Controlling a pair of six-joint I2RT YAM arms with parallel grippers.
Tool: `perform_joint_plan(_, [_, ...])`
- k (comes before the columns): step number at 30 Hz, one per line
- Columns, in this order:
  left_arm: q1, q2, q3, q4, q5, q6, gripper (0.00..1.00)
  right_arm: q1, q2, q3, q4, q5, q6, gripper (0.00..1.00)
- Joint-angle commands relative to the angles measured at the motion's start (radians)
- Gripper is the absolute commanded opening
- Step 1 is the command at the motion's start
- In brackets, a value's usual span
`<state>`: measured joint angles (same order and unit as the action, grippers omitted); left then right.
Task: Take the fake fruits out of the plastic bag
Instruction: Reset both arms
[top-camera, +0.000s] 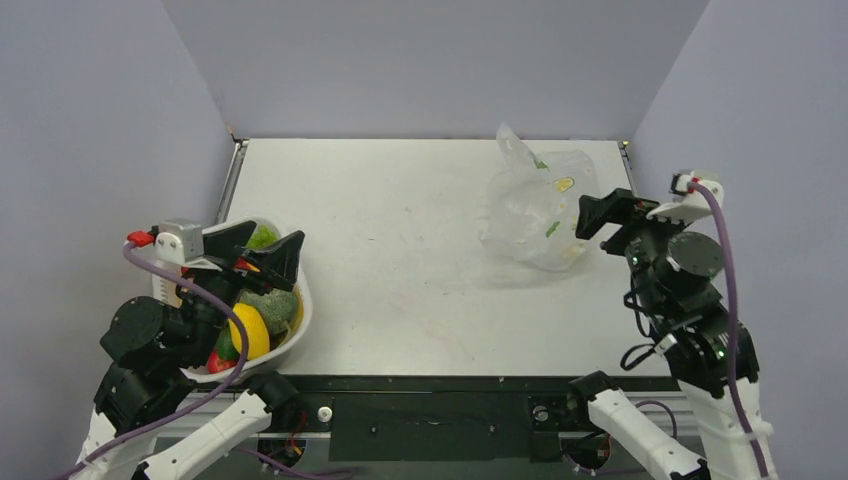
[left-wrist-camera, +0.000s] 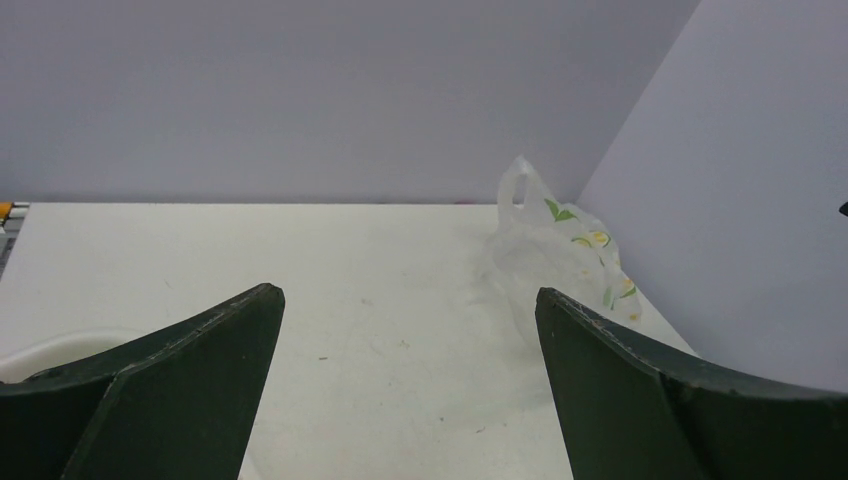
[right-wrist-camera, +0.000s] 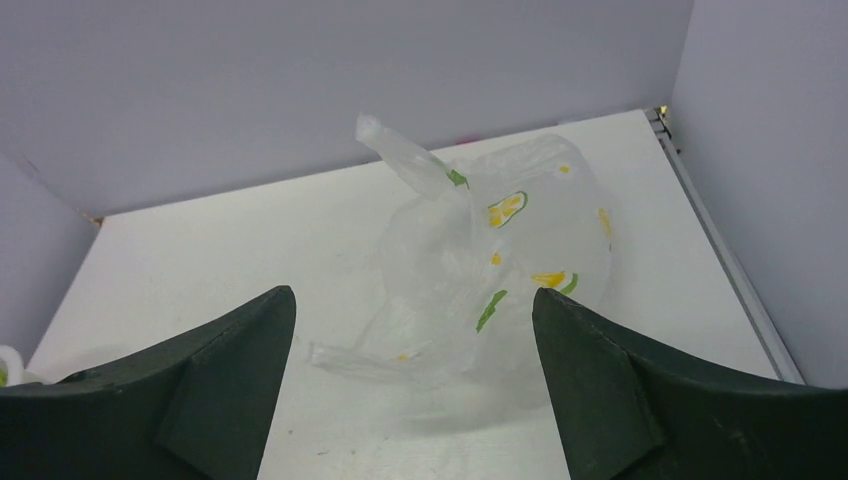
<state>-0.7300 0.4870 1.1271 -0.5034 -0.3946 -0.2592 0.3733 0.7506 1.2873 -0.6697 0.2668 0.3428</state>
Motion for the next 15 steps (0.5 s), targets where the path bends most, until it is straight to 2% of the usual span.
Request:
perform_joint_plan(1, [0.003, -0.035, 0.089, 0.104, -0.034, 0.067, 0.97, 0.002, -0.11, 0.066, -0.001, 0.0, -0.052, 0.84])
perform_joint_plan(8, [0.003, -0.099, 0.143, 0.149, -0.081, 0.107, 0.97, 0.0, -0.258, 0.054, 0.035, 0.168, -0.054, 0.84])
perform_joint_plan(15, [0.003, -0.12, 0.152, 0.108, -0.117, 0.099, 0.97, -0.002, -0.318, -0.043, 0.102, 0.173, -0.074, 0.85])
